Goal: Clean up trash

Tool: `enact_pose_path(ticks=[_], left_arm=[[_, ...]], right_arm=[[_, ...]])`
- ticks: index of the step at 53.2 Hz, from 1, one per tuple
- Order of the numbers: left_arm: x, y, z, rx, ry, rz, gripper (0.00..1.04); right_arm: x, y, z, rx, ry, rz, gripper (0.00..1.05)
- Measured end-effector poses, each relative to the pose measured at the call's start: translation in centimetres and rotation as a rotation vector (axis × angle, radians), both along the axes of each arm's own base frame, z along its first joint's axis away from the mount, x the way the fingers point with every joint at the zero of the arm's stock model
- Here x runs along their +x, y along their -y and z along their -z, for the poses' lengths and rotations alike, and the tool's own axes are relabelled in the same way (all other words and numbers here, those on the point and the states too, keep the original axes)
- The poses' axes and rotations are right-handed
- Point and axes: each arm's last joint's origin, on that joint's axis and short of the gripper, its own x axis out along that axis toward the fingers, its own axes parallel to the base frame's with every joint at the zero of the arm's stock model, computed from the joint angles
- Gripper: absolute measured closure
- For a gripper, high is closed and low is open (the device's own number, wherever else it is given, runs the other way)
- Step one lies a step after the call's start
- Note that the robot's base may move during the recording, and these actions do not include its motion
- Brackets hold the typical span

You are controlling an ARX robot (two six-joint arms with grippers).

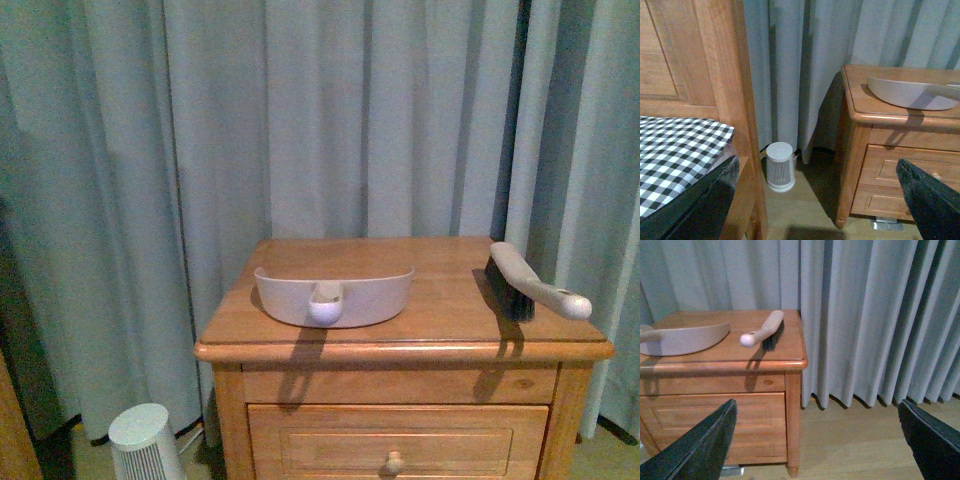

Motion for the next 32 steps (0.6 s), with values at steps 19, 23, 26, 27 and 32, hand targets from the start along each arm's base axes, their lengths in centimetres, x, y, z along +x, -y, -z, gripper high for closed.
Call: enact_pose_path(ticks=[19, 23, 26, 27, 32], left_arm=[[0.3, 0.0, 0.0, -0.085, -0.142, 0.110, 0.08], [1.4, 0.2, -1.2, -0.122, -0.217, 0.147, 0.08], [2.5, 0.4, -2.9, -0.136, -0.246, 0.159, 0.08], [3.0, 0.5, -3.6, -0.136, -0.250, 0.162, 0.08], [6.1, 1.5, -7.5, -0.088, -0.276, 0.181, 0.08]], right_arm=[[0.0, 0.0, 0.0, 0.000, 0.000, 0.000, 0.07], [0.0, 0.0, 0.0, 0.000, 0.000, 0.000, 0.07], [0.0, 0.0, 0.0, 0.000, 0.000, 0.000, 0.07], [0.0, 0.0, 0.0, 0.000, 0.000, 0.000, 0.07], [0.0, 0.0, 0.0, 0.000, 0.000, 0.000, 0.07]])
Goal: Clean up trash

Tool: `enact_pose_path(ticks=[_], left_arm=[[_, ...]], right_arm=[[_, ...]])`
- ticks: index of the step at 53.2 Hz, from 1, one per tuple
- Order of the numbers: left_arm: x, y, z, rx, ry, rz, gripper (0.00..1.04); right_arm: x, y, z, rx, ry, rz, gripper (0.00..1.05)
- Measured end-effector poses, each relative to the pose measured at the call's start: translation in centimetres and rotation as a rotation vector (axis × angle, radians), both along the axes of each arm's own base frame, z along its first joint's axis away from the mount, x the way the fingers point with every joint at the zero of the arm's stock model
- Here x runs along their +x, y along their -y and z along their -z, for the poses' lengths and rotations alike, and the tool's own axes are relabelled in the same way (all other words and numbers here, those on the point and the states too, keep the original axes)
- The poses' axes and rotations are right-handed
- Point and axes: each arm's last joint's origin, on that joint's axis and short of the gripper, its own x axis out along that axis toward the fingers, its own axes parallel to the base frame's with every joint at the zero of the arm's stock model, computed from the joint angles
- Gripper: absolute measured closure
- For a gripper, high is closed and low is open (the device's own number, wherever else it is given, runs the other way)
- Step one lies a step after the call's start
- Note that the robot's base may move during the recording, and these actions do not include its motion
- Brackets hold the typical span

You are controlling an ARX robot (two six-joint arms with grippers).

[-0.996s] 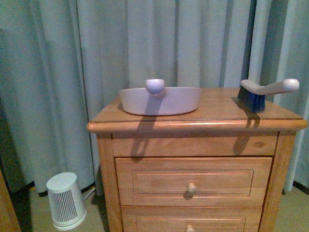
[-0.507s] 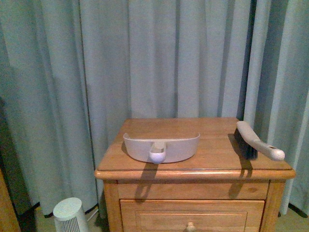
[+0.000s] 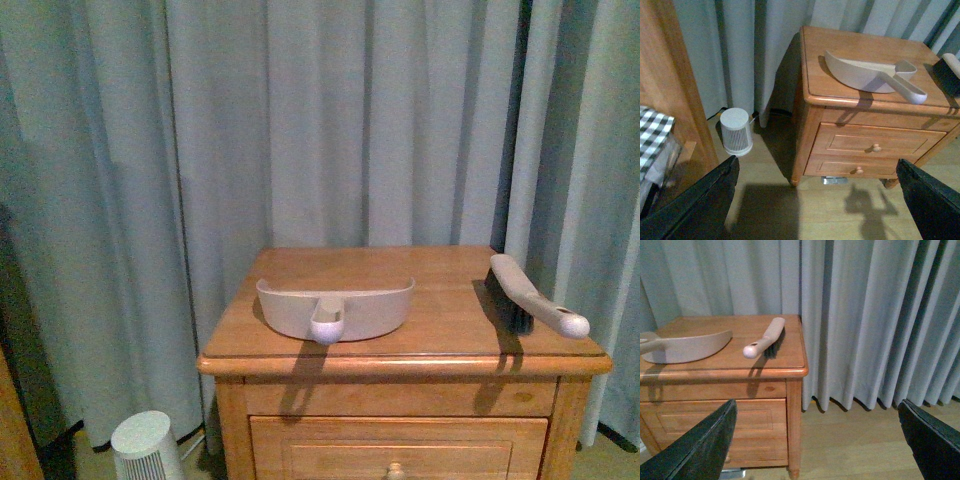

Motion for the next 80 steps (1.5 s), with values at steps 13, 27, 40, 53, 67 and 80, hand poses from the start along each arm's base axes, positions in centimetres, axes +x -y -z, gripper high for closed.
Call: enact_pose_path(ticks=[13, 27, 40, 53, 67, 80], left_arm=[[8.3, 4.6, -6.2, 0.159, -0.100, 0.043, 0.08], [15.1, 11.7, -7.8, 0.238, -0.254, 0.046, 0.08], [18.8, 15.8, -5.0, 0.256, -0.402, 0.007, 0.08], [20.6, 20.9, -5.9, 0.220, -0.416, 0.060, 0.08], [22.7, 23.1, -3.7, 0.251, -0.453, 0.067, 0.08], [23.7, 24.0, -1.1, 0.283, -0.495, 0.066, 0.08]], right_arm=[[0.0, 0.0, 0.0, 0.000, 0.000, 0.000, 0.07], [0.0, 0.0, 0.0, 0.000, 0.000, 0.000, 0.07], [0.0, 0.0, 0.0, 0.000, 0.000, 0.000, 0.07], [0.0, 0.0, 0.0, 0.000, 0.000, 0.000, 0.07], [0.0, 0.0, 0.0, 0.000, 0.000, 0.000, 0.07], [0.0, 0.0, 0.0, 0.000, 0.000, 0.000, 0.07]])
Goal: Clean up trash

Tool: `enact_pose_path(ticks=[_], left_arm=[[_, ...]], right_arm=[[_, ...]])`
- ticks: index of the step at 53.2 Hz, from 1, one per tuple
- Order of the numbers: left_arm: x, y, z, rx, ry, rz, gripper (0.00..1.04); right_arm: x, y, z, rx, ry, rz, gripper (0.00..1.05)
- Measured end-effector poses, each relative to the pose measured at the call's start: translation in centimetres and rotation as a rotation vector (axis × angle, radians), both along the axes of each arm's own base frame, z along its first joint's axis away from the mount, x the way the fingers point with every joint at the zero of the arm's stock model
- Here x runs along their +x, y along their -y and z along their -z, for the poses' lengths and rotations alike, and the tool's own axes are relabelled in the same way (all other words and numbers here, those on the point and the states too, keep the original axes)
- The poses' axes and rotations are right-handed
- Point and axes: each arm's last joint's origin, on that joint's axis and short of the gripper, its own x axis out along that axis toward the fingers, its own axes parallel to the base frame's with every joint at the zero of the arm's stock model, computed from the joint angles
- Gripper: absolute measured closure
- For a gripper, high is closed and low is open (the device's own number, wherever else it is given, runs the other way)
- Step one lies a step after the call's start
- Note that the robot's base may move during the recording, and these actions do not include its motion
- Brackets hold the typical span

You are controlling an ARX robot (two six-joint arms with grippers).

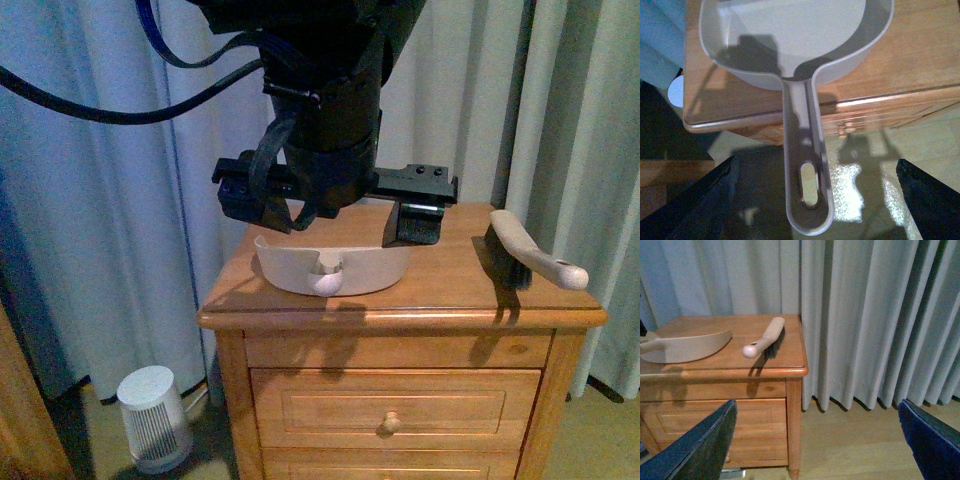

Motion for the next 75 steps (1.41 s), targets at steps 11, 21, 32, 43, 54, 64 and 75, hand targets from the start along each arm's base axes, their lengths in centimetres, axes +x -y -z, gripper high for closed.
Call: enact_pose_path(ticks=[11, 21, 32, 43, 54, 64, 75], left_arm=[[1.2, 0.0, 2.0, 0.008, -0.034, -0.012, 0.08], [2.5, -0.7, 2.6, 0.005, -0.034, -0.035, 0.08], [3.7, -1.5, 4.0, 0.009, -0.049, -0.057, 0.08], [3.9, -1.4, 4.2, 0.000, -0.052, -0.049, 0.08], [4.1, -1.2, 5.2, 0.002, -0.059, -0.045, 0.08], [4.1, -1.1, 5.4, -0.001, -0.053, -0.044, 0.08], [3.9, -1.1, 6.3, 0.008, -0.073, -0.040, 0.08]], right_arm=[[0.0, 0.0, 0.0, 0.000, 0.000, 0.000, 0.07], [0.0, 0.0, 0.0, 0.000, 0.000, 0.000, 0.07], [0.0, 0.0, 0.0, 0.000, 0.000, 0.000, 0.07], [0.0, 0.0, 0.0, 0.000, 0.000, 0.000, 0.07], [0.0, 0.0, 0.0, 0.000, 0.000, 0.000, 0.07], [0.0, 0.0, 0.0, 0.000, 0.000, 0.000, 0.07], [0.0, 0.0, 0.0, 0.000, 0.000, 0.000, 0.07]])
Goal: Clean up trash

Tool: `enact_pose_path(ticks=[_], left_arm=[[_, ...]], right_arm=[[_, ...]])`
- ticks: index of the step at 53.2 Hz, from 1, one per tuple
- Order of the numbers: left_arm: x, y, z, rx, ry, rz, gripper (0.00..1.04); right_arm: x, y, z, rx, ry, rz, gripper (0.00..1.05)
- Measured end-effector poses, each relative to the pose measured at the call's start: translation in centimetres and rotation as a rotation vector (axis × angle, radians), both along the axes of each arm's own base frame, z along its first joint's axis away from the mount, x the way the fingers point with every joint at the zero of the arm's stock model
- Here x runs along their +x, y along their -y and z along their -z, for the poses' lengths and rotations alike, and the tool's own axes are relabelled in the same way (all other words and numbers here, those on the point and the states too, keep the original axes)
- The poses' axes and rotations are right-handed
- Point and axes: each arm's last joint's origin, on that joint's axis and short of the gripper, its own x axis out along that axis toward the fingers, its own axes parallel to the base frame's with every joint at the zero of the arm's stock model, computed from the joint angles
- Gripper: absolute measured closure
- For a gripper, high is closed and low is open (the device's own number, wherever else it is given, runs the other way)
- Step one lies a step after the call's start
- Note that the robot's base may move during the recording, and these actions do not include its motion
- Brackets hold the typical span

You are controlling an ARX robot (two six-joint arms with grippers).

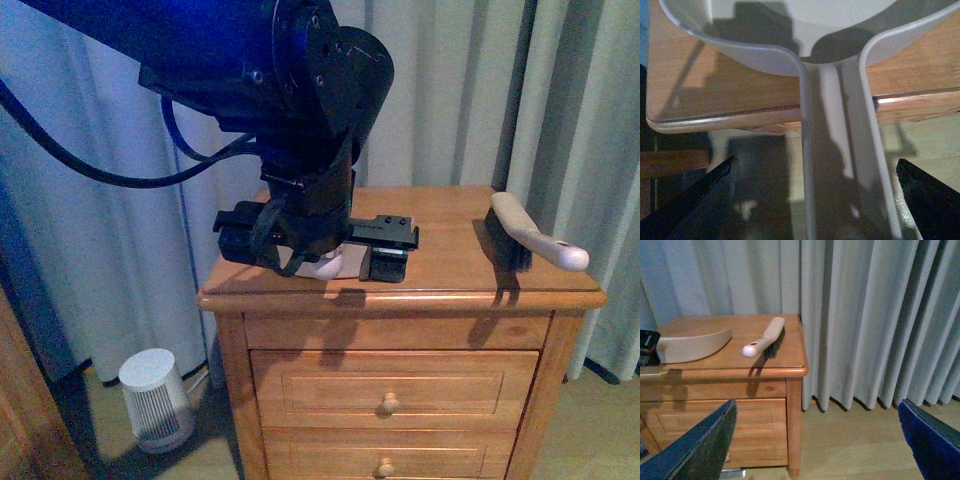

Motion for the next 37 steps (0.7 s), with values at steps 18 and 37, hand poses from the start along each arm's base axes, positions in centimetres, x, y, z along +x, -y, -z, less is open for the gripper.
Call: enact_pose_path(ticks=[18, 37], left_arm=[[0.13, 0.11, -0.10, 0.000, 0.023, 0.009, 0.60], [-0.20, -0.19, -0.01, 0.011, 0.089, 0.052, 0.77]], right_arm=[[0.00, 0.00, 0.00, 0.000, 0.000, 0.000, 0.07], [0.00, 0.00, 0.00, 0.000, 0.000, 0.000, 0.07]])
